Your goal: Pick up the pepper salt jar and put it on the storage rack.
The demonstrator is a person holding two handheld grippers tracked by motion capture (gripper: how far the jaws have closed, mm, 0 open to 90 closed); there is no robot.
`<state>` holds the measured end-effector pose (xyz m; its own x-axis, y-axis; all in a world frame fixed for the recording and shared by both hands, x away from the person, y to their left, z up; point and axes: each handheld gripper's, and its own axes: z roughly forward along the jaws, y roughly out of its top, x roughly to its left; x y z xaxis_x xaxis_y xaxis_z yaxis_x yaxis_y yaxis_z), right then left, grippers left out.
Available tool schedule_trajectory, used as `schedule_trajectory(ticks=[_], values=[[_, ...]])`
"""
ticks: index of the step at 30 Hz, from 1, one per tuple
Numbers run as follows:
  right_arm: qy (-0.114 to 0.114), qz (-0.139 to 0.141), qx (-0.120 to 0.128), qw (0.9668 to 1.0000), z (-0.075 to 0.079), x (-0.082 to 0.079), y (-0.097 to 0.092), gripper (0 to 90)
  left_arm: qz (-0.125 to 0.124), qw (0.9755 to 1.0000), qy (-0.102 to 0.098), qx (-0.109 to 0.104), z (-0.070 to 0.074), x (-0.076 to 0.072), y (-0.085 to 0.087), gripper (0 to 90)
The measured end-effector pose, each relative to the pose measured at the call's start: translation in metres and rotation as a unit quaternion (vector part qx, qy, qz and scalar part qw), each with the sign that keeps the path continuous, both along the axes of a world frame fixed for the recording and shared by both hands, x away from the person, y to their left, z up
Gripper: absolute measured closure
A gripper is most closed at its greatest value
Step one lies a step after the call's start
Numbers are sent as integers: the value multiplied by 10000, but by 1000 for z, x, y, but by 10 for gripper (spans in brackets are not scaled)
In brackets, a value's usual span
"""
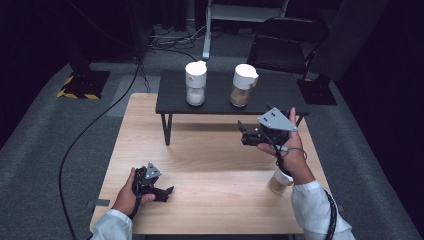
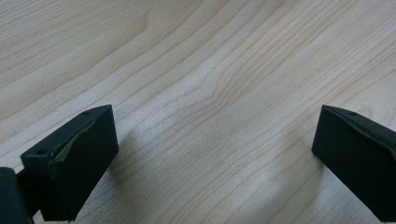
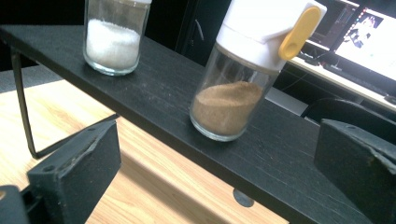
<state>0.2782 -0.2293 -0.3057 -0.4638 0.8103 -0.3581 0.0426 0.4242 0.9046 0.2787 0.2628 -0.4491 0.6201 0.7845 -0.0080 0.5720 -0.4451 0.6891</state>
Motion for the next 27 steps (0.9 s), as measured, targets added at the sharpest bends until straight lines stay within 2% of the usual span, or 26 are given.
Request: schedule_trajectory(ticks=[5, 6, 9, 21, 27], values=[[-45, 62, -89, 9999, -4, -5, -8, 5, -1, 10000, 0, 1, 0, 0, 0, 0], [-74, 122, -198, 9997, -5, -8, -12, 4, -1, 10000, -1, 0, 0, 0, 0, 0], [-154, 67, -295, 9994, -9, -12, -15, 5, 1, 10000, 0, -1, 0, 0, 0, 0], [91, -26, -432, 9990, -24, -33, -54, 5, 1, 10000, 0, -4, 0, 0, 0, 0], [185, -2, -483, 9987, -31, -42, -64, 4, 1, 10000, 0, -2, 0, 0, 0, 0]])
